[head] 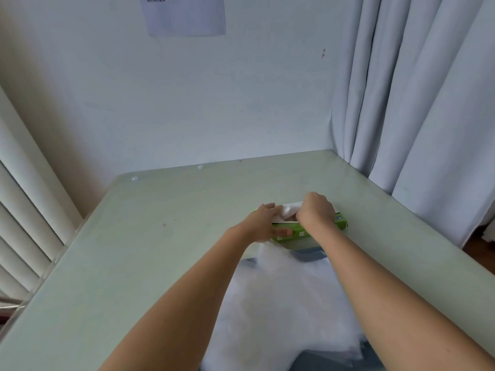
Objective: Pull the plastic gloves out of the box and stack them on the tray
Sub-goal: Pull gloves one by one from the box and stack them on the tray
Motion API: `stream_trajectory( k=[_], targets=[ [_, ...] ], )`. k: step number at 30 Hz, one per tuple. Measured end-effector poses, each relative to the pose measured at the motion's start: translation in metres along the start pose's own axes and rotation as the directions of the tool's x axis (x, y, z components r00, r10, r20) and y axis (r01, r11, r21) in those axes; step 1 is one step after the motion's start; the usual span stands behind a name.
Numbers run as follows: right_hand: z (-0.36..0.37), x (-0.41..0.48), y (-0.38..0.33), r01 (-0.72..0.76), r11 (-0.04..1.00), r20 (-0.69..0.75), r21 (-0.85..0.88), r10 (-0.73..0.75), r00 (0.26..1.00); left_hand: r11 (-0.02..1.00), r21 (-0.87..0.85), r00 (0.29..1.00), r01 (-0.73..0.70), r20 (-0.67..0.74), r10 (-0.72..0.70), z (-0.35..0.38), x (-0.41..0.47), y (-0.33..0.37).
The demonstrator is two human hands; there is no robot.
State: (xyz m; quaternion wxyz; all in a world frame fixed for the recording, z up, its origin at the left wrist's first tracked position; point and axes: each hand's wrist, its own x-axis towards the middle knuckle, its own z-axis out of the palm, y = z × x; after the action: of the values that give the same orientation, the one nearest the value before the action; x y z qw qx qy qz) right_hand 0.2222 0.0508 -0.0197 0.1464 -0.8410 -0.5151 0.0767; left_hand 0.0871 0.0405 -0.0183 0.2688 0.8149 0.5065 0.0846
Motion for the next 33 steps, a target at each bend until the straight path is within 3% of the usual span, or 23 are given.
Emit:
stream_trajectory(
  k=[9,17,21,24,28,33],
  targets=[
    [-0.015,-0.001,0.002,0.066,0.998,0.022,0.009,-0.066,0.998,1.000,-0.006,1.000,0.000,-0.026,0.000,0.004,0.003,-0.004],
    [-0.028,-0.003,0.019,0.248,0.961,0.016,0.120,-0.252,0.968,0.999,-0.024,0.999,0.025,-0.026,-0.026,0.007,0.010,-0.009],
    [-0.037,-0.003,0.028,0.470,0.876,-0.111,0.110,-0.459,0.882,0.999,-0.011,0.999,0.031,-0.030,-0.031,0.007,0.012,-0.010],
    [-0.047,0.001,0.030,0.638,0.761,-0.087,0.116,-0.632,0.770,0.999,-0.006,0.999,0.034,-0.027,-0.034,0.007,0.013,-0.011],
    [-0.050,0.005,0.037,0.610,0.773,-0.011,0.173,-0.617,0.787,0.999,-0.006,0.999,0.034,-0.028,-0.034,0.007,0.013,-0.011],
    [-0.027,0.001,0.037,0.659,0.711,-0.061,0.245,-0.667,0.742,0.999,-0.023,0.999,0.035,-0.027,-0.035,0.008,0.015,-0.013]
  ],
)
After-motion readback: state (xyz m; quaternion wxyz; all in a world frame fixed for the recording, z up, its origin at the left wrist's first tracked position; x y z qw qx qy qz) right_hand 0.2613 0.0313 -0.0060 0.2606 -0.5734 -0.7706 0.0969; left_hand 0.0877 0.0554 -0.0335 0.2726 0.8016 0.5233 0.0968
